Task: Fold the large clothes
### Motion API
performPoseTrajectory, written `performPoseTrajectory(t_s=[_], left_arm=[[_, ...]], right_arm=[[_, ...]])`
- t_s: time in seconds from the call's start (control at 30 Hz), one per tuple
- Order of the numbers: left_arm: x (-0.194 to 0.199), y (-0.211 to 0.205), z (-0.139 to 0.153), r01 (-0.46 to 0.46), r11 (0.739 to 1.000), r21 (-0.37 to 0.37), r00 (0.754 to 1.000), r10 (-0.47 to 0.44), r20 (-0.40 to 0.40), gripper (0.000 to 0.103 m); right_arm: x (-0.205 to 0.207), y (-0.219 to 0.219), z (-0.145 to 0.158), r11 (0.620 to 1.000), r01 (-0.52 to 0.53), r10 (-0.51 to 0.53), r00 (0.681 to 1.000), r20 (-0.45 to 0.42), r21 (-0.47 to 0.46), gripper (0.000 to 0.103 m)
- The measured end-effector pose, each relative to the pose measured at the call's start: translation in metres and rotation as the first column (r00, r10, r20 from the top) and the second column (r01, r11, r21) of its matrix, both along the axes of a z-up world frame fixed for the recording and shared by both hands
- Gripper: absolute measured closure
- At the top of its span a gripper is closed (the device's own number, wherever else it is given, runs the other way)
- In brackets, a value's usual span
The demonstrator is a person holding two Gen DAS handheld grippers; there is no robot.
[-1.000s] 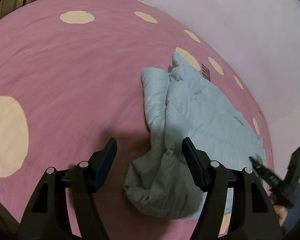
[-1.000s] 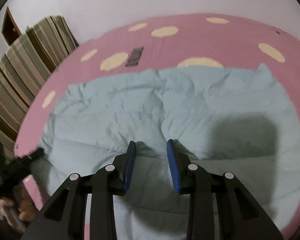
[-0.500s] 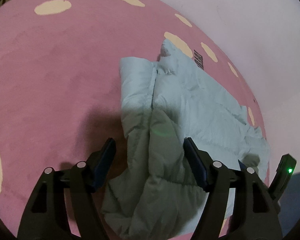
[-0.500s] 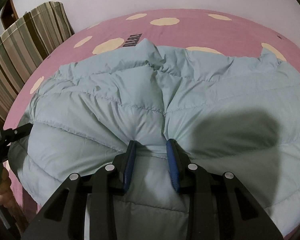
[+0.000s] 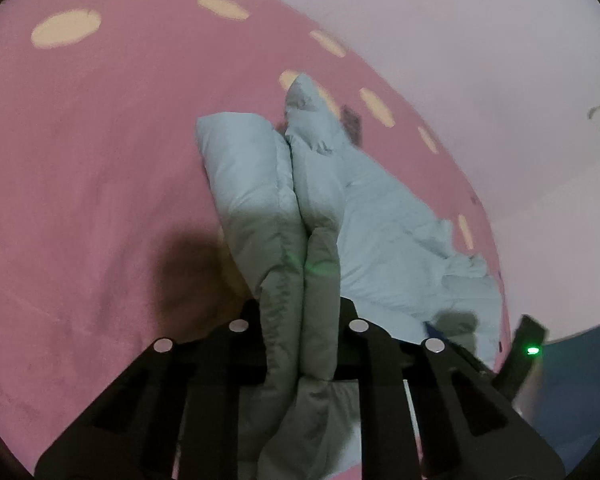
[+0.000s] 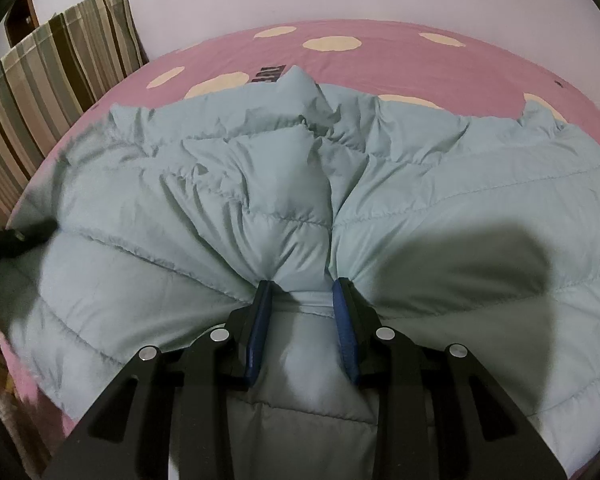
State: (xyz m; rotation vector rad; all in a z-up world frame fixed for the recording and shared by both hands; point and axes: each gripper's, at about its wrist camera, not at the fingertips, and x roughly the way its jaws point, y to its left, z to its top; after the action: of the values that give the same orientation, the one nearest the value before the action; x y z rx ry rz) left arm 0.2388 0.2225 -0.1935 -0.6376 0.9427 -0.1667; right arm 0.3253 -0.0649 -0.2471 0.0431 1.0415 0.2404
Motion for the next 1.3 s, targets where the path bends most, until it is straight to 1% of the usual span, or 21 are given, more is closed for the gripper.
performPoseTrajectory(t_s=[0.13,0.23,0.33,0.47,0.6,0.7,0.73,0.9,1.03,1.13,1.3], left_arm=[[-0.009,-0.021,0.039,0.034,0.999,0.029,0.997,-0.036,0.075,0.089],[-0.009,-0.039,0.058,0.052,0.997,0.057,0.993,-0.058,0.102,0.089],[-0.011,-0.063,0.079,0.050,0.991,0.128,0.990,-0.066,0.123,0.089],[-0.016,-0.085,0.094,0.068,0.984,0.166,0.987,-0.091,0.136,0.089],[-0.020,-0.107,0.104,0.081,0.973,0.217,0.984,-0.113,0.141,0.089],[-0.021,-0.131,0.111,0.104,0.962,0.252,0.978,-0.144,0.148,0.089],[-0.022,-0.136,0.112,0.108,0.959,0.261,0.977,-0.151,0.149,0.089],[-0.021,-0.186,0.114,0.147,0.938,0.312,0.970,-0.198,0.139,0.089],[-0.013,-0.232,0.107,0.191,0.907,0.375,0.960,-0.253,0.123,0.089],[-0.009,-0.266,0.093,0.235,0.882,0.409,0.950,-0.297,0.095,0.089],[0.002,-0.315,0.058,0.318,0.851,0.417,0.935,-0.355,0.011,0.089]], right_arm=[[0.000,0.001,-0.001,1.000,0.000,0.000,1.000,0.003,-0.004,0.071],[0.001,-0.001,0.001,1.000,-0.004,0.004,1.000,0.004,0.005,0.071],[0.001,-0.008,0.008,0.999,-0.008,0.008,1.000,0.014,0.040,0.071],[-0.003,-0.031,0.020,0.993,0.017,-0.018,1.000,0.009,0.114,0.070],[-0.010,-0.058,0.033,0.989,0.047,-0.052,0.998,0.031,0.141,0.070],[-0.019,-0.081,0.040,0.985,0.073,-0.081,0.996,0.046,0.155,0.070],[-0.023,-0.090,0.043,0.985,0.081,-0.090,0.995,0.052,0.154,0.070],[-0.039,-0.133,0.057,0.980,0.125,-0.140,0.987,0.085,0.155,0.070],[-0.050,-0.168,0.067,0.971,0.174,-0.193,0.975,0.109,0.164,0.069],[-0.056,-0.198,0.067,0.958,0.227,-0.247,0.963,0.108,0.175,0.069],[-0.065,-0.234,0.052,0.938,0.299,-0.314,0.947,0.065,0.174,0.069]])
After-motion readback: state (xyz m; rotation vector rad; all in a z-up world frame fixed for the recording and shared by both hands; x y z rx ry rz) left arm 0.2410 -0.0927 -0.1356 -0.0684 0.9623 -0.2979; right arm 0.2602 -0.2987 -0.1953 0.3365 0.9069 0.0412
